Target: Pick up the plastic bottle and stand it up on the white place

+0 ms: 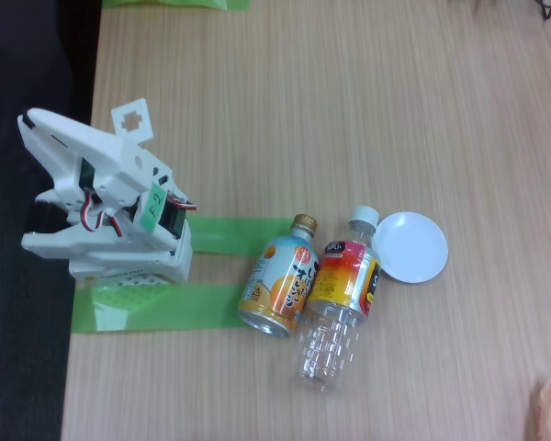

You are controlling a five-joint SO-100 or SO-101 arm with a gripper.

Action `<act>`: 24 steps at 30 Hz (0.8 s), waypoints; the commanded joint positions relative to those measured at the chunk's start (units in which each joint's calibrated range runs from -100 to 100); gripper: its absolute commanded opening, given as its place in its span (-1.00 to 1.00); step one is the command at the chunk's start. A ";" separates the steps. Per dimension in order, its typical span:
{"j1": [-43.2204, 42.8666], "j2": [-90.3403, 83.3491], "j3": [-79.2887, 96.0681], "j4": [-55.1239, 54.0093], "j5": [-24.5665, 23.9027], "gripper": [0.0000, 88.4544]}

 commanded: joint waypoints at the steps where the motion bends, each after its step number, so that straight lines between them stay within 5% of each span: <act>1: 0.37 0.08 0.27 3.28 0.25 -0.95; 24: 0.45 0.08 0.27 3.37 0.30 -0.95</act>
